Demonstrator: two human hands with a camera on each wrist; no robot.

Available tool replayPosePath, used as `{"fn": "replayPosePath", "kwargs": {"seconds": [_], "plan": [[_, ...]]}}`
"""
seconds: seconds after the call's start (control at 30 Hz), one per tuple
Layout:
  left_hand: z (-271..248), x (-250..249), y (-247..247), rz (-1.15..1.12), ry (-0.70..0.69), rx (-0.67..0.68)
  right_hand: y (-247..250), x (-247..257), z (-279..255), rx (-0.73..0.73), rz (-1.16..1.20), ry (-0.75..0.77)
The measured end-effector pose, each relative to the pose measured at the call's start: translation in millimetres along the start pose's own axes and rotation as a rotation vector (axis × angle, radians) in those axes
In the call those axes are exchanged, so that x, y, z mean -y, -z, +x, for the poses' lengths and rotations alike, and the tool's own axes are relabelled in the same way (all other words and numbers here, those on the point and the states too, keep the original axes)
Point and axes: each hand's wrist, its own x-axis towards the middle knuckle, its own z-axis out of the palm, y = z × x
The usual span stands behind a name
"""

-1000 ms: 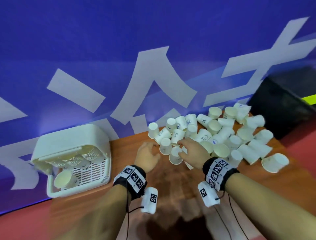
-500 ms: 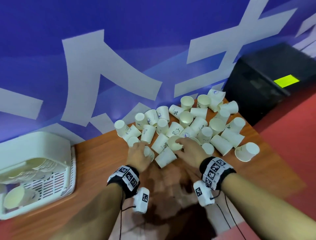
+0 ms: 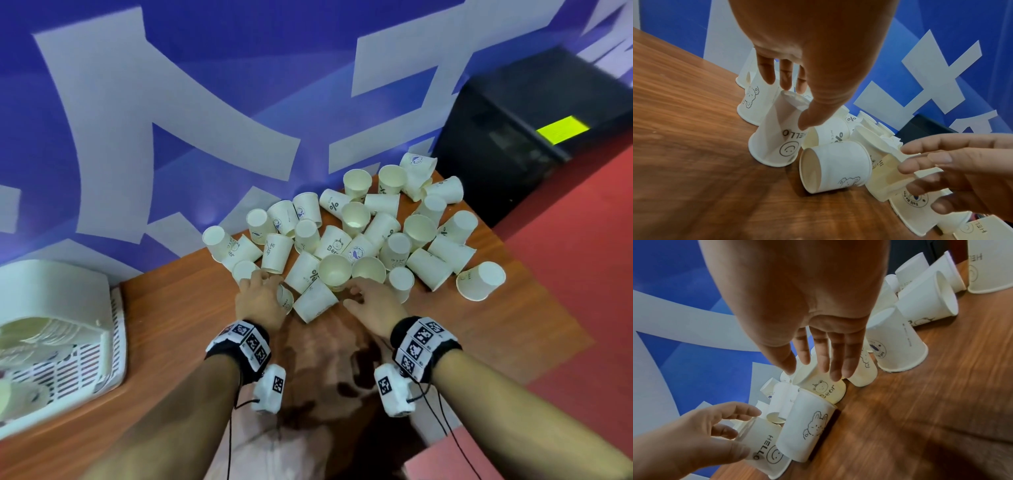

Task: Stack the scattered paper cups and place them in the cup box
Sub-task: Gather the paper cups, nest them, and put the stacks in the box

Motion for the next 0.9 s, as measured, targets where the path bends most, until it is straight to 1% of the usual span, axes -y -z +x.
{"fn": "replayPosePath", "kwargs": {"seconds": [0.13,0.27,0.4,0.5,0.6,0.7,0.8,0.9], "plan": [[-3.4,1.6,-1.7,0.088,-0.008,0.016,-3.2,0.6,-0.3,0.018,0.060,-0.049],[-9.4,6.7,-8.7,0.125,0.002,0.096,-6.6,2.4,0.6,0.061,0.109,-0.089],[-15.4,14.3,-18.6,0.054,0.030,0.213,-10.6,4.3,1.9,0.106,0.103,-0.129],[-22.0,20.9,-24.4,-0.041,0.060,0.249,-16.9,3.3,3.7,0.131,0.144,-0.165],[-28.2,29.1,-22.5,-0.171,0.101,0.187,-22.8,4.1,6.2,0.142,0.197,-0.198],[-36.6,38.4,-11.4,-0.388,0.160,0.029,-28.1,8.9,10.3,0.137,0.291,-0.217],[-49.4,48.7,1.0,-0.595,0.281,-0.110,-34.6,19.0,16.0,0.143,0.482,-0.309],[-64.0,58.8,10.0,-0.745,0.420,-0.197,-43.4,27.1,22.8,0.140,0.648,-0.425]]}}
